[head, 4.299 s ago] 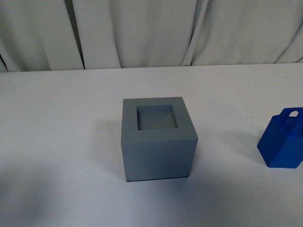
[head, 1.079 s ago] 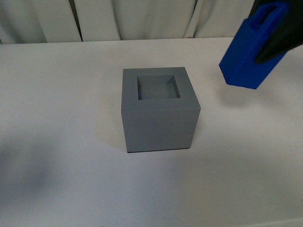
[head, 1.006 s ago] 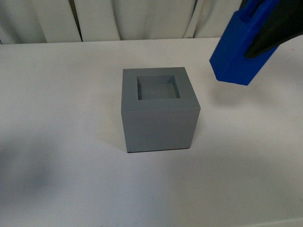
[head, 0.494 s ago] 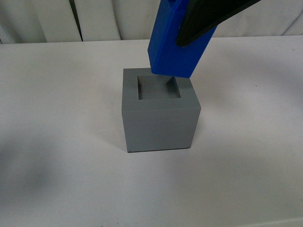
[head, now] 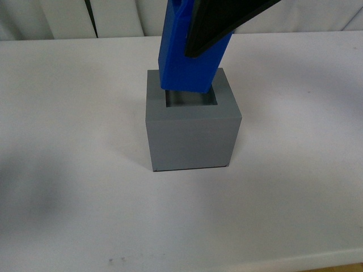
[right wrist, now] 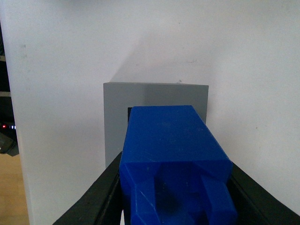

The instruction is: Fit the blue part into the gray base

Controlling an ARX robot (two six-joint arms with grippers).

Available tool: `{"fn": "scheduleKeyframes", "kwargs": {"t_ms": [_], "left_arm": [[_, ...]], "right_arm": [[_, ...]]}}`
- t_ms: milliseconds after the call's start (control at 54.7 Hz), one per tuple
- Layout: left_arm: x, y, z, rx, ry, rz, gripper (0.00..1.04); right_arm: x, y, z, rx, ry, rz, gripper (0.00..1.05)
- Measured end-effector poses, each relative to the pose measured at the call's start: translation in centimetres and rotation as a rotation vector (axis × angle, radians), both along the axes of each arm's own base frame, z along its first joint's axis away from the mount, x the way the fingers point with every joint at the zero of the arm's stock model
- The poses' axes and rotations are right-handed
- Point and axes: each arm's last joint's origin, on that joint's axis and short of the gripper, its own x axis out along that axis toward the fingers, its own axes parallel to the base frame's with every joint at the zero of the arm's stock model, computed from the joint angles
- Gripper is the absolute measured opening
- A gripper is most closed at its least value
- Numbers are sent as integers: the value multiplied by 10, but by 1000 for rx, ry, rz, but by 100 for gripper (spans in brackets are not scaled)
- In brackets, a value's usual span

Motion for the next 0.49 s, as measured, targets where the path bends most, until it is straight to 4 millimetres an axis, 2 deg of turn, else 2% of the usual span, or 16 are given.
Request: {"fn": "scheduleKeyframes", "kwargs": {"t_ms": [494], "left_arm": [[0, 0, 0, 0, 0, 0, 99]], "right_arm": [[0, 3, -15, -37, 13, -10, 47]]}}
